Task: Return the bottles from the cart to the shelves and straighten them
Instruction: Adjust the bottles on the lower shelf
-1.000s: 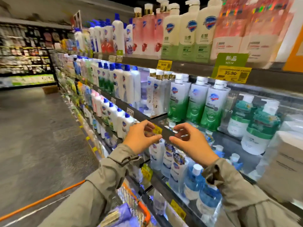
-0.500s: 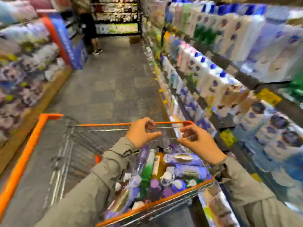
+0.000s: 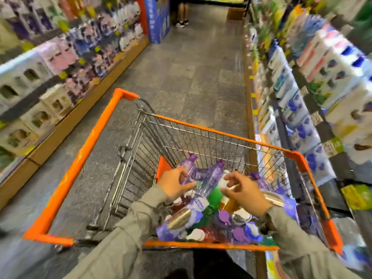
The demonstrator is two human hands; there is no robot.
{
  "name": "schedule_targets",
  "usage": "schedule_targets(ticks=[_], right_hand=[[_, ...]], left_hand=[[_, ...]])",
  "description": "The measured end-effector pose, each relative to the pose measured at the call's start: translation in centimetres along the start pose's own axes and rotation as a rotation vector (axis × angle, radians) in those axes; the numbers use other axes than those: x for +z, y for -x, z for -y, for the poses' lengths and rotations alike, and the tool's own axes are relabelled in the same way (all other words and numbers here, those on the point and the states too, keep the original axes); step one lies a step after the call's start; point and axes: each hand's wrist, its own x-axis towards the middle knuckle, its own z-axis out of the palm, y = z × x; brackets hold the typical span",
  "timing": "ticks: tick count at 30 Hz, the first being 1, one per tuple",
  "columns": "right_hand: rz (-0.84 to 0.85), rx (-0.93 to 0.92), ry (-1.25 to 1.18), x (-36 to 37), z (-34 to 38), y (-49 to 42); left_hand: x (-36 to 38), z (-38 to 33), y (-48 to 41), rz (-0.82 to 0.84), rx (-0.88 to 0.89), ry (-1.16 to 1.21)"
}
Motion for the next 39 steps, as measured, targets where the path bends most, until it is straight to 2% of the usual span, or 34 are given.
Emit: schedule_targets(ticks=[6, 11, 15, 19, 25, 30, 35, 39], right_hand=[[0.044, 0.117, -0.071, 1.8, -4.2, -6.1], [0.147, 0.243, -0.034, 4.3, -7.6, -10.2], [0.192, 0.357, -0.049, 5.7, -10.5, -13.2], [0.209, 0.409, -0.042, 6.6, -12.6, -15.7], [0.182, 0.484, -0.014, 9.6, -15.3, -17.2], [0.178, 0.497, -0.001, 10.7, -15.9, -17.7], [0.12, 0.488, 0.026, 11.4, -16.4, -17.9], [0.086, 0.511, 0.03, 12.0, -16.8, -18.2]], left_hand=[[2.5, 3.2, -1.8, -0.05, -0.155, 0.078], [6.3, 6.7, -3.9, 0.06, -0.252, 0.02], [9.5, 8.7, -5.6, 0.227, -0.323, -0.052], [11.6, 10.1, -6.9, 0.29, -0.346, -0.072], [13.6, 11.8, -6.5, 0.346, -0.285, -0.118], [14.3, 12.1, -6.9, 0.425, -0.246, -0.29], [15.2, 11.7, -7.2, 0.545, -0.303, -0.393], [15.7, 12.2, -7.7, 0.539, -0.275, -0.448]])
